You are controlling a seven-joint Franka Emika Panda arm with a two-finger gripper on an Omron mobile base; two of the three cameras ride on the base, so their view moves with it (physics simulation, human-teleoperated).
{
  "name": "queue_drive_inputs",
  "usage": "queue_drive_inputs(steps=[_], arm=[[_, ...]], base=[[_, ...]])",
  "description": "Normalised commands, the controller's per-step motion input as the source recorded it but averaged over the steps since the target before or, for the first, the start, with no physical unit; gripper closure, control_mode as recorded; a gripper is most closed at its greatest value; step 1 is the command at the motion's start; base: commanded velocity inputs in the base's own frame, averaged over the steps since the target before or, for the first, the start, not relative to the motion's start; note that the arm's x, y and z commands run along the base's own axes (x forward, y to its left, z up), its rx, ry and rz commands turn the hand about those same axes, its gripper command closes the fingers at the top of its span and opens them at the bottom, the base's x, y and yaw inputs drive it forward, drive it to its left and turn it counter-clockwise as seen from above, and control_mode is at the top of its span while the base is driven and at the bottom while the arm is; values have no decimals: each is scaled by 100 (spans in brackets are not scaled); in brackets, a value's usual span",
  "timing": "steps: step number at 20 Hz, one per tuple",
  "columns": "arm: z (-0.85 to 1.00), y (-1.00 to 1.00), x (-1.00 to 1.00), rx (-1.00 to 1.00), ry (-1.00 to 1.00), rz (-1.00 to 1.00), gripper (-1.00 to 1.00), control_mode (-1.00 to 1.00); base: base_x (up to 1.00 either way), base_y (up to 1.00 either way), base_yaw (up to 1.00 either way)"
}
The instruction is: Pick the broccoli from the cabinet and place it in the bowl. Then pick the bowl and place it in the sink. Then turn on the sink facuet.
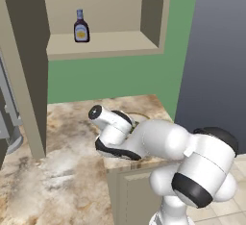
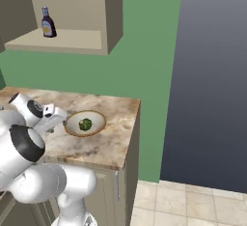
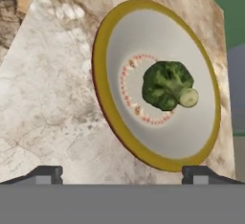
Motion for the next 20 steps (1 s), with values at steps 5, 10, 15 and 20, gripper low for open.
queue_drive_inputs(steps=[5, 10, 15, 20], arm=[[-19, -1, 0, -18, 13, 0, -100, -100], [-25, -2, 8, -9, 7, 0, -100, -100], [-22, -16, 19, -1, 0, 0, -100, -100], [-12, -16, 21, 0, 0, 0, -100, -100]], base=[[0, 0, 0], [0, 0, 0], [0, 0, 0], [0, 0, 0]])
